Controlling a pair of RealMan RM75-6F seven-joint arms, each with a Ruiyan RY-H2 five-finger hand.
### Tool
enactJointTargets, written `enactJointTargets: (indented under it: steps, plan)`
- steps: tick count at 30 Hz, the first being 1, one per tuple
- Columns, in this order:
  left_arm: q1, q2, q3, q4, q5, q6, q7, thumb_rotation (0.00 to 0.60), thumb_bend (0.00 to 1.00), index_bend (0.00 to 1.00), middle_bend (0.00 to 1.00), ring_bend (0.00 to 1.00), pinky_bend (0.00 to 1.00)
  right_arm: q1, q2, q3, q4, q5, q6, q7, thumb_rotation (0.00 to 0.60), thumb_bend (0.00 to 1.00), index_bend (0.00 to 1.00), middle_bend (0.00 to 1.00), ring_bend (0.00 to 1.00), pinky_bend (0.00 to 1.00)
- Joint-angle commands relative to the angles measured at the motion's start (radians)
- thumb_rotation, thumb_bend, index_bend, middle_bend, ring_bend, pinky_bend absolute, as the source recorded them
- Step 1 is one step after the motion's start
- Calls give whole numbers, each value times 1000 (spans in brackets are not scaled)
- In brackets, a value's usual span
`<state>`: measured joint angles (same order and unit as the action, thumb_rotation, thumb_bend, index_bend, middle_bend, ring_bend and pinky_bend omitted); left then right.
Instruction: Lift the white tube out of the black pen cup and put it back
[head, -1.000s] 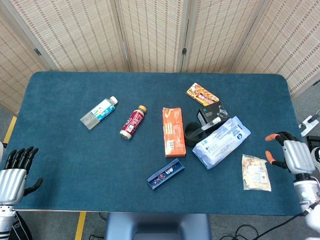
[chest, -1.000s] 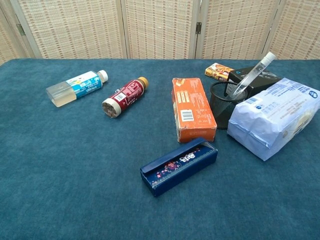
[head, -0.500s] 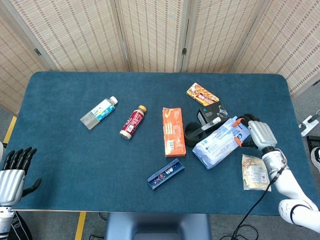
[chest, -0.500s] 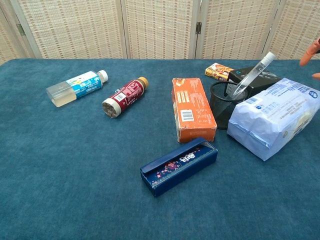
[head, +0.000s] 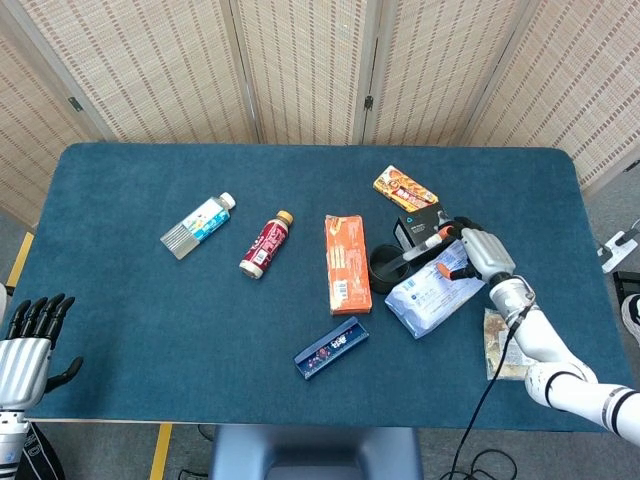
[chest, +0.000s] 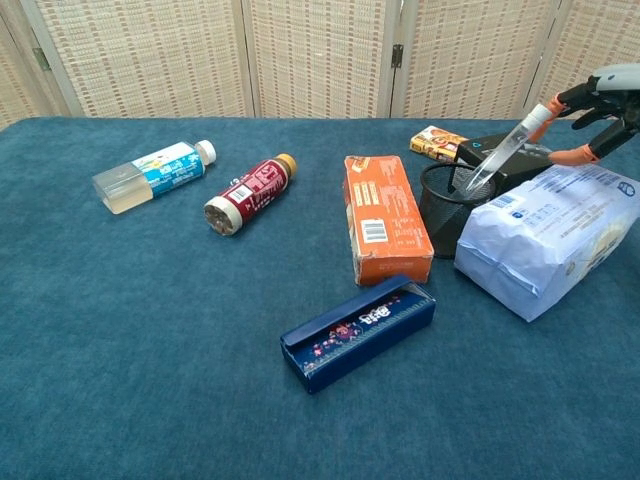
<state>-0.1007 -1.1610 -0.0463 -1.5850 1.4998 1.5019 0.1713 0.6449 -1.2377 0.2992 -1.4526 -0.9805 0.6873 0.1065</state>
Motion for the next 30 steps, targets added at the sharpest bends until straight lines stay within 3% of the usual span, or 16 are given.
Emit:
enactJointTargets:
  steps: [1, 14, 24, 30]
  plan:
    - [0, -1, 0, 0, 1, 1, 1, 600, 287, 117, 124, 100, 84, 17, -21, 1, 21, 0, -7, 7, 600, 287, 372, 178, 32, 81]
    - [-2, -3, 0, 2, -8, -9, 7, 600, 287, 118, 124, 100, 84, 60, -126, 16, 115, -56, -18, 119, 600, 289, 371, 192, 32, 81]
    - [-3, -6, 0, 7, -10, -12, 4, 600, 287, 117, 124, 100, 84, 45, -136, 29, 105, -132, -8, 269, 600, 306, 371, 224, 31, 81]
    - [-4, -6, 0, 7, -9, -13, 5, 600, 288, 118, 124, 100, 84, 38, -130, 27, 109, -171, 0, 329, 600, 340, 422, 255, 52, 81]
